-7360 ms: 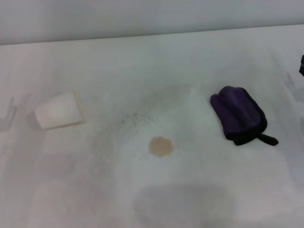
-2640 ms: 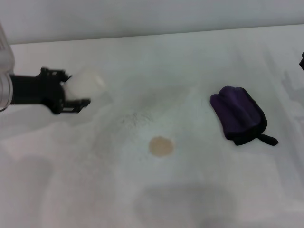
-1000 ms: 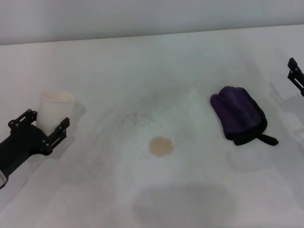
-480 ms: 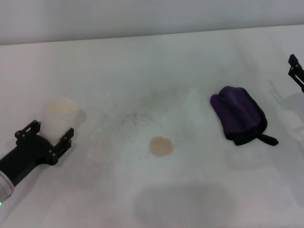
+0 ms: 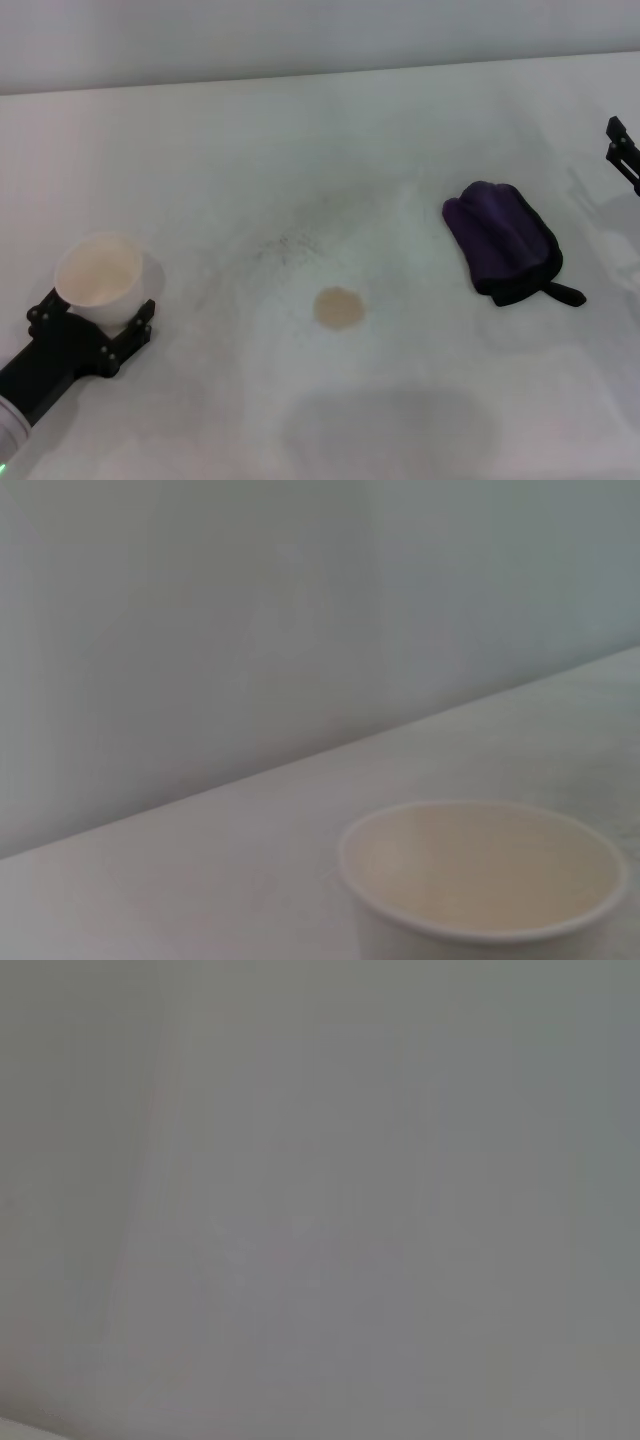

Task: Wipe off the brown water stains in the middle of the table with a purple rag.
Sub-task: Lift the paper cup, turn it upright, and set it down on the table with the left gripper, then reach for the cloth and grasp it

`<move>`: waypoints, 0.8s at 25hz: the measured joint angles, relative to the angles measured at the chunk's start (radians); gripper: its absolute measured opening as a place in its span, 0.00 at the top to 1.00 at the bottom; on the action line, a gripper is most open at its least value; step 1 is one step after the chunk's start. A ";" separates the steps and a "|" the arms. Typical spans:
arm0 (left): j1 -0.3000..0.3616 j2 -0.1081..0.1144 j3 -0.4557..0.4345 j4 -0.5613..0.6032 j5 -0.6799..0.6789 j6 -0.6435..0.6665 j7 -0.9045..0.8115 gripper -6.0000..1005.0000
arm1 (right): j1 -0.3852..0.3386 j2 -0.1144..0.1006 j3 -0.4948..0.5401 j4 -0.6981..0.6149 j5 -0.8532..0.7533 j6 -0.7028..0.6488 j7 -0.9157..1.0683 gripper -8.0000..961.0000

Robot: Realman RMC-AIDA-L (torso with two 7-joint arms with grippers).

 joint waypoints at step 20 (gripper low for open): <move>0.137 -0.002 -0.001 0.086 -0.070 0.106 0.191 0.12 | -0.002 0.000 -0.044 -0.028 0.000 -0.007 0.000 0.10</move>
